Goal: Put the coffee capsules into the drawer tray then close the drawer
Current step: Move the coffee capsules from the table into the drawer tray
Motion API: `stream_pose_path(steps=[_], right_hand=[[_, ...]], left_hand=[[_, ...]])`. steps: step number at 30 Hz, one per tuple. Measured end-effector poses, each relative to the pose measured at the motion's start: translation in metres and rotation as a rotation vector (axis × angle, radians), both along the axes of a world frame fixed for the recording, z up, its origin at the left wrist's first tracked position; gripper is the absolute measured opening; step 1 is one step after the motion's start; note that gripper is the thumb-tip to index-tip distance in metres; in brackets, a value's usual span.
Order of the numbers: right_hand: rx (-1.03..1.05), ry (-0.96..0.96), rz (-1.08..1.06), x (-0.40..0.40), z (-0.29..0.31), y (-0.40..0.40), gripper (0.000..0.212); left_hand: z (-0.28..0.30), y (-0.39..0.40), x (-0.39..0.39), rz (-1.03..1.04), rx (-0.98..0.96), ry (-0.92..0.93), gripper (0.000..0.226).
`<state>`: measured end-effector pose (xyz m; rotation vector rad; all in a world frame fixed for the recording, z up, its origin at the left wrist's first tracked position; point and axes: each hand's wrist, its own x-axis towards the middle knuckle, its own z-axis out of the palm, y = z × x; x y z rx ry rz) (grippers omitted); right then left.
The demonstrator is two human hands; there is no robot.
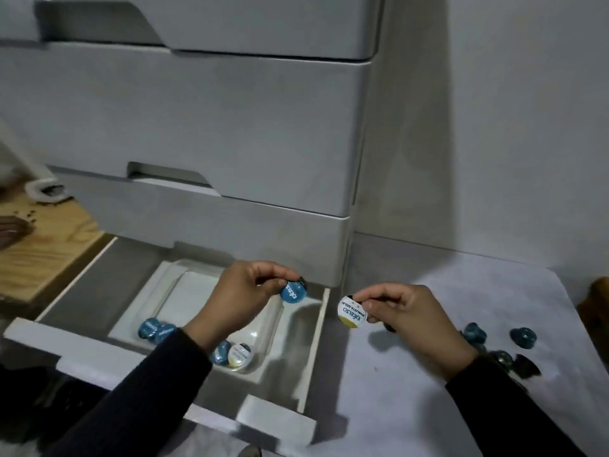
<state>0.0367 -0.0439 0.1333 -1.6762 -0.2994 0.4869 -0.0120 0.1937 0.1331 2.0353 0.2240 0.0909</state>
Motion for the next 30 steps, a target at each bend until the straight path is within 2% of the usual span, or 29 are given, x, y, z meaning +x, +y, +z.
stream_pose_path(steps=[6, 12, 17, 23, 30], right_hand=[[-0.064, -0.005, 0.125, -0.010, -0.012, 0.126, 0.026], [-0.234, 0.101, 0.123, -0.015, -0.060, 0.241, 0.026], [-0.332, 0.185, 0.009, -0.016, -0.091, 0.292, 0.033], [-0.382, 0.271, -0.059, -0.017, -0.105, 0.311, 0.027], [-0.357, 0.354, -0.009, -0.019, -0.114, 0.322, 0.018]], left_hand=[[-0.013, 0.150, -0.004, -0.212, 0.320, 0.154, 0.044], [-0.053, 0.246, 0.005, -0.443, 0.453, 0.339, 0.023], [-0.080, 0.268, 0.012, -0.518, 0.505, 0.349, 0.023], [-0.093, 0.277, 0.015, -0.594, 0.508, 0.333, 0.028], [-0.097, 0.288, 0.013, -0.651, 0.449, 0.330, 0.022]])
